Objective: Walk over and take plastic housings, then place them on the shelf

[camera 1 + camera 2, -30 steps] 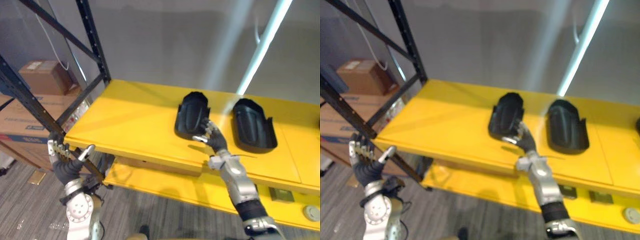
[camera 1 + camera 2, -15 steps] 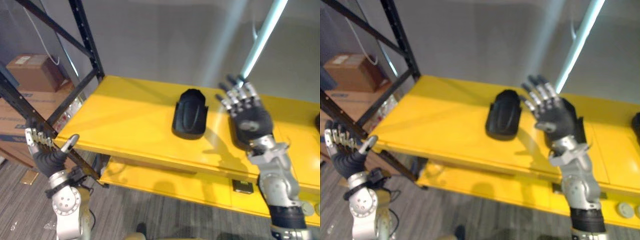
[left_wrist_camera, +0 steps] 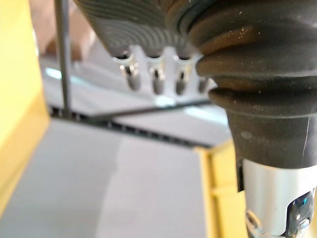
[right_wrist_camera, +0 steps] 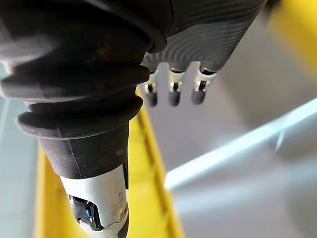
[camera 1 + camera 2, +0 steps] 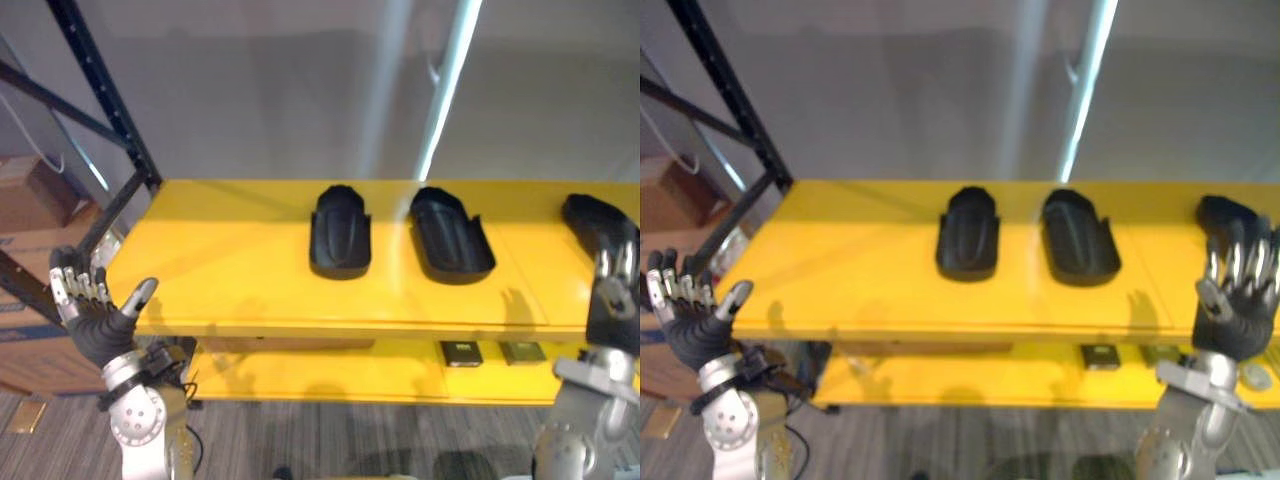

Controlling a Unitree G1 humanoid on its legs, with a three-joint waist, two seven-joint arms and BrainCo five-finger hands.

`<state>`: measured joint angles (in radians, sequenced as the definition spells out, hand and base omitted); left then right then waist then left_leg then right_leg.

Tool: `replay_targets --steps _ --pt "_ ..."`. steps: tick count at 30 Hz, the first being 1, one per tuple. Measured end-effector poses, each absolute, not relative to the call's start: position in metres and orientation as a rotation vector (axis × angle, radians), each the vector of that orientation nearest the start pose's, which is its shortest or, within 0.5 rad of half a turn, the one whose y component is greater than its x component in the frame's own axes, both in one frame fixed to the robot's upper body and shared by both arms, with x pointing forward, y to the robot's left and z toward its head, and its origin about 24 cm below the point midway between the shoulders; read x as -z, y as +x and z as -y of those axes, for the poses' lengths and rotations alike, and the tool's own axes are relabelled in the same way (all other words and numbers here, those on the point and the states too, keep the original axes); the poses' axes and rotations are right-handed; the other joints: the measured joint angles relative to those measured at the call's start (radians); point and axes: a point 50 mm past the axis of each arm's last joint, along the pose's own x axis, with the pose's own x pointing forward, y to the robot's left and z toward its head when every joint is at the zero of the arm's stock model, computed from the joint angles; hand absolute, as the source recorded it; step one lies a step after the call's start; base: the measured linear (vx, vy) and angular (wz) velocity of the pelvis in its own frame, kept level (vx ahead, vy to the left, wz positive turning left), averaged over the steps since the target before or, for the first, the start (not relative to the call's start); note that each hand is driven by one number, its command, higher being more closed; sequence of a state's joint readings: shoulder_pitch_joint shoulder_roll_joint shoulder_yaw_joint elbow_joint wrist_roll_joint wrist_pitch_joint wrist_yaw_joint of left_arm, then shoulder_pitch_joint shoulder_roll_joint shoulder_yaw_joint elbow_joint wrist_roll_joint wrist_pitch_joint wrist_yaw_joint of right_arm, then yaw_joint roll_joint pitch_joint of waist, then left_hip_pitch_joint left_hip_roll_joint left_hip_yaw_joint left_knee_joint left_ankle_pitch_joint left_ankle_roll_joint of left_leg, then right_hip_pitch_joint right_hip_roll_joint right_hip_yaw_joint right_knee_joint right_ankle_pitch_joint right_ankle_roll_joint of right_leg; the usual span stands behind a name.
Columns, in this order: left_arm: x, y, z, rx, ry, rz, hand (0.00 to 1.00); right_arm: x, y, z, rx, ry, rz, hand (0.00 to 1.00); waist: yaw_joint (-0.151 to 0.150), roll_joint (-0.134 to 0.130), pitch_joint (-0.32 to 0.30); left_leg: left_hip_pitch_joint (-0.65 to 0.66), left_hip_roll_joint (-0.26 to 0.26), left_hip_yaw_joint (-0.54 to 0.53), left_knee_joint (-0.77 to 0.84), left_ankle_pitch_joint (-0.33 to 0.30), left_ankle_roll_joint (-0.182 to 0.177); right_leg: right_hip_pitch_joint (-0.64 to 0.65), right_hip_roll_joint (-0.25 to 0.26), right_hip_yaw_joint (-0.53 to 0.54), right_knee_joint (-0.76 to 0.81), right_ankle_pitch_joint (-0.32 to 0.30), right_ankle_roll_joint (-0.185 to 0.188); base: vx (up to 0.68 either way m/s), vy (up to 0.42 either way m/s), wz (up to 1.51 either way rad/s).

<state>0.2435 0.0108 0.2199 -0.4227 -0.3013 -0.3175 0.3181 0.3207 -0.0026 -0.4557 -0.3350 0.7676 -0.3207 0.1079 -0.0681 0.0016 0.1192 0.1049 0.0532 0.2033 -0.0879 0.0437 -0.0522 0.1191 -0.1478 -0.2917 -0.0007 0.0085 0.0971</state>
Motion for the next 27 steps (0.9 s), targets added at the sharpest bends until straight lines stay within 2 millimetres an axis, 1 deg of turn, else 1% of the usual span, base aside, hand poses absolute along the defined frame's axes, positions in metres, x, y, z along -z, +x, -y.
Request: replay_targets --steps 2,4,6,8,9,10,11,12,13,14,15,16,17,18,20,21,22,23,24,25,26,27 --pt "-0.113 0.179 -0.226 -0.534 -0.277 0.518 0.0 -0.082 0.138 0.278 0.517 0.492 0.525 0.0 -0.003 0.003 -0.002 0.0 0.005 0.028 0.0 -0.006 -0.005 -0.013 0.01 0.03 -0.014 0.013 -0.001 0.02 0.005 -0.45" --pt "-0.111 0.184 -0.215 -0.477 -0.335 0.502 0.0 -0.077 0.128 0.28 0.583 0.49 0.515 0.0 -0.022 0.002 -0.001 0.003 0.009 0.058 0.0 -0.011 -0.007 -0.02 0.015 0.061 -0.028 0.023 0.0 0.03 0.007 -0.39" --pt "-0.108 0.192 -0.199 -0.409 -0.37 0.48 0.0 -0.075 0.119 0.285 0.66 0.454 0.503 0.0 -0.046 0.004 -0.002 0.005 0.012 0.092 0.001 -0.015 -0.005 -0.039 0.02 0.099 -0.028 0.034 0.005 0.05 0.025 -0.51" --pt "-0.107 0.207 -0.182 -0.318 -0.381 0.459 0.0 -0.073 0.11 0.294 0.764 0.435 0.502 0.0 -0.065 0.0 0.003 0.018 0.018 0.137 0.001 -0.023 -0.012 -0.051 0.027 0.139 -0.029 0.042 0.001 0.05 0.028 -0.6" --pt "-0.108 0.216 -0.173 -0.267 -0.384 0.453 0.0 -0.069 0.102 0.3 0.841 0.419 0.493 0.0 -0.089 -0.004 0.004 0.027 0.021 0.15 0.001 -0.028 -0.015 -0.051 0.029 0.156 -0.027 0.046 0.001 0.03 0.016 -0.44" --pt "-0.109 0.22 -0.167 -0.24 -0.385 0.453 0.0 -0.067 0.098 0.303 0.882 0.404 0.485 0.0 -0.095 -0.005 0.006 0.035 0.023 0.164 0.001 -0.031 -0.016 -0.051 0.029 0.164 -0.027 0.046 0.001 0.03 0.024 -0.45" --pt "-0.112 0.226 -0.159 -0.196 -0.389 0.455 0.0 -0.066 0.09 0.308 0.955 0.356 0.472 0.0 -0.115 -0.005 0.006 0.044 0.026 0.182 0.001 -0.038 -0.02 -0.051 0.034 0.185 -0.027 0.046 0.001 0.03 0.019 -0.4" --pt "-0.114 0.228 -0.154 -0.173 -0.393 0.459 0.0 -0.065 0.086 0.31 0.988 0.335 0.465 0.0 -0.121 -0.003 0.007 0.049 0.027 0.191 0.001 -0.041 -0.021 -0.051 0.036 0.191 -0.027 0.046 0.001 0.05 0.026 -0.43" --pt "-0.119 0.233 -0.144 -0.127 -0.404 0.468 0.0 -0.064 0.077 0.313 1.036 0.306 0.449 0.0 -0.142 0.001 0.008 0.057 0.029 0.207 0.001 -0.048 -0.023 -0.052 0.04 0.209 -0.027 0.046 0.001 0.05 0.019 -0.48" --pt "-0.123 0.237 -0.134 -0.082 -0.41 0.463 0.0 -0.062 0.069 0.313 1.056 0.285 0.433 0.0 -0.148 0.005 0.01 0.068 0.033 0.233 0.001 -0.056 -0.027 -0.055 0.045 0.227 -0.027 0.046 0.001 0.04 0.02 -0.5" --pt "-0.123 0.239 -0.129 -0.061 -0.41 0.456 0.0 -0.061 0.066 0.313 1.064 0.269 0.42 0.0 -0.153 0.007 0.01 0.073 0.034 0.243 0.001 -0.06 -0.028 -0.056 0.048 0.241 -0.027 0.046 0.001 0.04 0.017 -0.44" --pt "-0.123 0.243 -0.12 -0.019 -0.409 0.438 0.0 -0.059 0.062 0.311 1.075 0.248 0.399 0.0 -0.171 0.009 0.008 0.074 0.036 0.251 0.001 -0.064 -0.03 -0.059 0.051 0.25 -0.027 0.046 0.001 0.03 0.008 -0.39" --pt "-0.123 0.243 -0.111 0.016 -0.413 0.425 0.0 -0.058 0.06 0.31 1.08 0.227 0.379 0.0 -0.173 0.016 0.006 0.077 0.039 0.275 0.001 -0.07 -0.034 -0.072 0.062 0.273 -0.025 0.046 0.002 0.03 -0.004 -0.43" --pt "-0.122 0.243 -0.108 0.026 -0.415 0.416 0.0 -0.058 0.06 0.309 1.077 0.225 0.376 0.0 -0.173 0.018 0.007 0.082 0.04 0.289 0.002 -0.072 -0.037 -0.076 0.064 0.289 -0.024 0.047 0.002 0.03 -0.002 -0.61" --pt "-0.116 0.244 -0.101 0.046 -0.409 0.378 0.0 -0.058 0.066 0.307 1.054 0.232 0.378 0.0 -0.17 0.021 0.007 0.097 0.048 0.306 0.022 -0.089 -0.046 -0.086 0.083 0.334 -0.016 0.047 0.002 0.05 -0.013 -0.54" --pt "-0.115 0.244 -0.101 0.043 -0.404 0.373 0.0 -0.058 0.068 0.306 1.042 0.239 0.382 0.0 -0.168 0.016 0.01 0.095 0.05 0.302 0.056 -0.107 -0.045 -0.09 0.087 0.351 -0.008 0.047 0.002 0.05 -0.022 -0.75" --pt "-0.114 0.243 -0.104 0.028 -0.402 0.37 0.0 -0.06 0.077 0.304 0.996 0.249 0.398 0.0 -0.145 0.009 0.013 0.066 0.069 0.251 0.147 -0.155 -0.03 -0.113 0.1 0.404 0.008 0.046 0.0 0.01 -0.057 -1.16" --pt "-0.113 0.242 -0.108 0.004 -0.402 0.365 0.0 -0.065 0.09 0.302 0.931 0.257 0.426 0.0 -0.117 0.012 0.014 0.029 0.081 0.144 0.226 -0.205 -0.018 -0.136 0.116 0.458 0.017 0.046 0.0 -0.01 -0.052 -1.41" --pt "-0.112 0.241 -0.11 -0.01 -0.401 0.362 0.0 -0.069 0.1 0.302 0.878 0.257 0.441 0.0 -0.107 0.022 0.019 0.013 0.092 0.059 0.264 -0.249 -0.025 -0.147 0.129 0.489 0.017 0.043 0.005 -0.03 -0.029 -1.22" --pt "-0.112 0.238 -0.112 -0.019 -0.397 0.365 0.0 -0.074 0.11 0.3 0.829 0.259 0.453 0.0 -0.104 0.044 0.02 0.007 0.101 0.008 0.283 -0.291 -0.047 -0.156 0.146 0.509 0.019 0.046 0.01 -0.04 0.073 -0.82" --pt "-0.111 0.234 -0.114 -0.025 -0.398 0.361 0.0 -0.074 0.118 0.296 0.783 0.272 0.444 0.0 -0.105 0.053 0.024 0.007 0.098 0.004 0.3 -0.311 -0.05 -0.156 0.152 0.52 0.02 0.049 0.015 -0.03 0.08 -0.49" --pt "-0.111 0.23 -0.115 -0.024 -0.403 0.361 0.0 -0.072 0.121 0.291 0.761 0.288 0.432 0.0 -0.105 0.053 0.024 0.007 0.093 0.007 0.304 -0.318 -0.046 -0.158 0.147 0.528 0.025 0.05 0.015 -0.03 0.077 -0.23"
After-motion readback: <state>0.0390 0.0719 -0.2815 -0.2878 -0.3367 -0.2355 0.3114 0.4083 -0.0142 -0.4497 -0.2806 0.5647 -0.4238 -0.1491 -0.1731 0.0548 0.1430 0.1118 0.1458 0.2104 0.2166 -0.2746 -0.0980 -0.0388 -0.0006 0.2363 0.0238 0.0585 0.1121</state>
